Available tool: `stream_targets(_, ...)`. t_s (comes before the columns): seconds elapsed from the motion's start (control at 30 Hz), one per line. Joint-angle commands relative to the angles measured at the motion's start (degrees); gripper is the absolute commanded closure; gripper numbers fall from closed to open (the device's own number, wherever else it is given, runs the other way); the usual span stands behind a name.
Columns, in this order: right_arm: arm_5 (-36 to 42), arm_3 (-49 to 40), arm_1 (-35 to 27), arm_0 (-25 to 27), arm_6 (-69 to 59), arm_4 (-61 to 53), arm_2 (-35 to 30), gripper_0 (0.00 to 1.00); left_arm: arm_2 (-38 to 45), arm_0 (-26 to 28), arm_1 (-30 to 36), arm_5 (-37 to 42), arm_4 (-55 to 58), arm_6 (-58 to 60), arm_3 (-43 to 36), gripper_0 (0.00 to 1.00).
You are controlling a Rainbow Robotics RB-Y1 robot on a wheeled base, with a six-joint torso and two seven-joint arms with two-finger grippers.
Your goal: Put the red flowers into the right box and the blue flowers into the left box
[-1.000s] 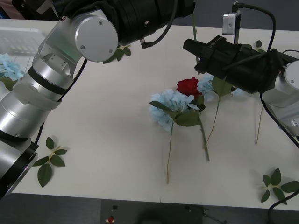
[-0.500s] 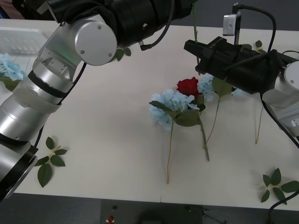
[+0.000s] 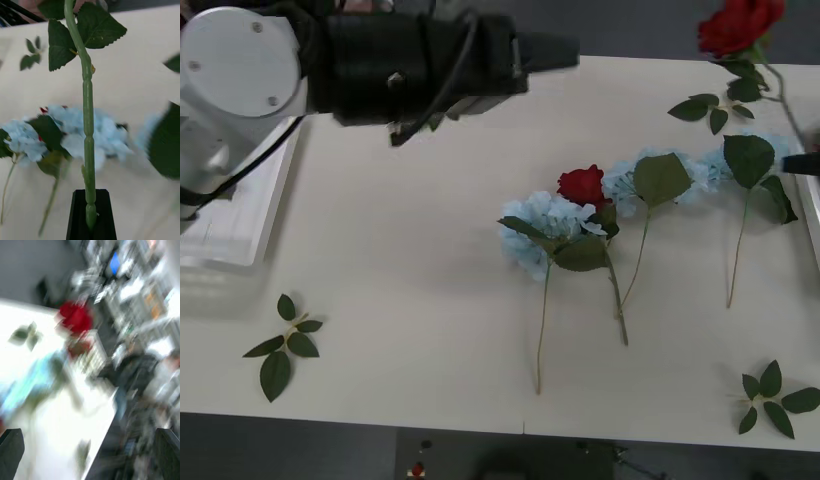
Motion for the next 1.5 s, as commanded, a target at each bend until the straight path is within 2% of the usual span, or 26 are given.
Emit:
stream_targets(0.03, 6.0, 11.0, -7.5, -0.8, -3.6, -1.3, -0.1, 1.00, -1.6, 9.8, 9.2, 7.2, -0.8, -1.0, -8.2, 0.00)
stream_targets(0.13, 7.5, 21.4, -9.0, -0.7, -3.4, -1.1, 0.0, 1.00, -6.0, 12.9, 10.0, 7.0, -2.4, -0.8, -7.8, 0.00)
stream_targets(0.23, 2.9, 27.5, -8.9, -0.8, -3.1, 0.4, 1.7, 1.00, -11.1, 13.0, 8.8, 6.9, -7.8, 0.0, -5.3, 0.00)
stream_targets(0.4, -8.5, 30.6, -7.5, -0.7, -3.1, 0.4, 6.8, 1.00, -16.8, 12.0, 3.0, 3.5, -14.4, 1.2, 2.4, 0.00)
stream_targets(0.5, -16.9, 31.7, -4.5, -0.7, -3.3, -0.1, 9.4, 1.00, -20.0, 9.6, -3.8, 0.7, -18.8, 1.8, 10.0, 0.00)
stream_targets(0.73, -28.4, 32.1, -1.1, -0.7, -4.3, -0.5, 15.5, 1.00, -21.4, 6.4, -15.3, -0.4, -26.5, 2.6, 21.3, 0.00)
stream_targets(0.77, -29.8, 32.1, -0.8, -0.7, -4.4, -0.5, 16.2, 0.91, -21.4, 5.8, -16.9, -0.6, -27.8, 2.6, 23.0, 0.00)
stream_targets(0.8, -30.4, 32.1, -0.7, -0.8, -4.4, -0.5, 16.8, 0.75, -21.4, 5.4, -18.1, -0.8, -28.8, 2.6, 24.1, 0.00)
stream_targets(0.83, -30.9, 32.1, -0.7, -0.8, -4.1, -0.5, 17.1, 0.51, -21.4, 4.9, -19.3, -0.8, -30.4, 2.6, 24.9, 0.00)
stream_targets(0.87, -30.9, 32.0, -0.7, -0.8, -4.0, -0.5, 17.2, 0.43, -21.4, 4.6, -19.8, -0.8, -31.2, 2.6, 25.2, 0.00)
stream_targets(0.9, -30.9, 31.8, -0.7, -0.7, -3.8, -0.4, 17.1, 0.27, -21.9, 4.0, -21.1, -0.8, -32.8, 2.7, 26.2, 0.00)
stream_targets(0.93, -30.8, 31.6, -0.7, -0.7, -3.7, -0.3, 17.1, 0.20, -22.6, 3.7, -21.6, -0.8, -33.6, 2.7, 26.9, 0.00)
stream_targets(0.97, -30.7, 31.4, -0.7, -0.7, -3.6, -0.3, 17.1, 0.19, -23.1, 3.3, -21.8, -0.9, -34.0, 2.7, 27.4, 0.07)
stream_targets(1.0, -29.9, 30.9, -0.9, -0.7, -3.4, 0.1, 17.1, 0.15, -24.2, 2.7, -22.6, -1.1, -34.8, 2.7, 28.3, 0.45)
stream_targets(1.03, -29.0, 30.5, -1.1, -0.7, -3.3, 0.1, 16.9, 0.14, -24.8, 2.3, -22.7, -1.4, -34.9, 2.8, 28.8, 0.73)
stream_targets(1.07, -27.7, 30.0, -1.4, -0.7, -3.3, 0.2, 16.9, 0.14, -25.1, 2.1, -22.8, -1.7, -34.9, 2.9, 29.2, 0.95)
stream_targets(1.1, -25.7, 29.3, -1.9, -0.8, -3.8, 0.3, 16.7, 0.13, -25.3, 2.1, -22.9, -1.9, -34.9, 3.0, 29.3, 1.00)
stream_targets(1.27, -18.9, 26.3, -3.0, -0.8, -9.5, 1.3, 14.5, 0.13, -25.3, 2.1, -22.8, -1.9, -35.1, 3.1, 29.3, 1.00)
stream_targets(1.37, -13.6, 19.1, -4.8, -0.7, -21.6, 8.5, 11.6, 0.13, -25.3, 1.8, -22.2, -2.2, -35.4, 3.2, 28.9, 1.00)
stream_targets(1.5, -12.2, 7.7, -6.7, -0.7, -38.8, 19.3, 11.1, 0.13, -24.8, 0.8, -19.0, -2.3, -35.6, 3.2, 25.4, 1.00)
